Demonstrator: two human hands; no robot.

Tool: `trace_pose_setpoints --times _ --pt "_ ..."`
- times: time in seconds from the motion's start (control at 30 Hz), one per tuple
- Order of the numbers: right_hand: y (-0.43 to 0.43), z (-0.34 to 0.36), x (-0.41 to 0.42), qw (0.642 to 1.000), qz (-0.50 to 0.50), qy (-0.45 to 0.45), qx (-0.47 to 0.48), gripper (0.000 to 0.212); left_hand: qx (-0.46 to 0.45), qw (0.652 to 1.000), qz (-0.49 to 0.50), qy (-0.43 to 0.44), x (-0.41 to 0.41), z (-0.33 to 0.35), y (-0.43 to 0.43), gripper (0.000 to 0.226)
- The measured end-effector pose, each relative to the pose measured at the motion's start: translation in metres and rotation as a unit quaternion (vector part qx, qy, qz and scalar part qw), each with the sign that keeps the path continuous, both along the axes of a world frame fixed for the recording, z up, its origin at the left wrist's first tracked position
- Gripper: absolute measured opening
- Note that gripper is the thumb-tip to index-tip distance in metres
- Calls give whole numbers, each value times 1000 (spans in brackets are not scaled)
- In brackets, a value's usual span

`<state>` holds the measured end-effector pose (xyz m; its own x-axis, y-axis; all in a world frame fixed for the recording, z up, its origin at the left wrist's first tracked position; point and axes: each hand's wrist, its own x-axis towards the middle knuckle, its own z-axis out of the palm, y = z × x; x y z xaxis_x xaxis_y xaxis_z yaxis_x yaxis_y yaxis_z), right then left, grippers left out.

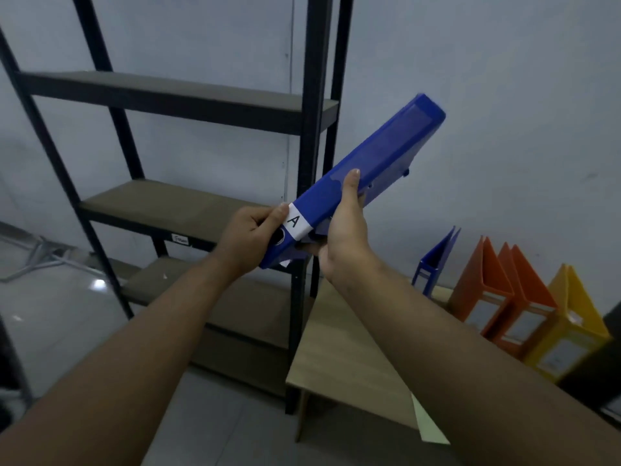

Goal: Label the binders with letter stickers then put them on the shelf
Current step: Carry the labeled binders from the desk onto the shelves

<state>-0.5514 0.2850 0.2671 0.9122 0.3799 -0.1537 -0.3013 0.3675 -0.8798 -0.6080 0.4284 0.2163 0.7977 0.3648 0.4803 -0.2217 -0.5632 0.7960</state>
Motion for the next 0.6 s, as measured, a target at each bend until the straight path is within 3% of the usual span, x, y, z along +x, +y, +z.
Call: trace_pose_setpoints --times 0.2,0.6 --pt "44 -14 -55 995 9 91 34 74 50 993 23 106 -66 21 50 51" --pt "111 3 -112 981 108 147 70 61 76 980 96 158 -147 61 126 35"
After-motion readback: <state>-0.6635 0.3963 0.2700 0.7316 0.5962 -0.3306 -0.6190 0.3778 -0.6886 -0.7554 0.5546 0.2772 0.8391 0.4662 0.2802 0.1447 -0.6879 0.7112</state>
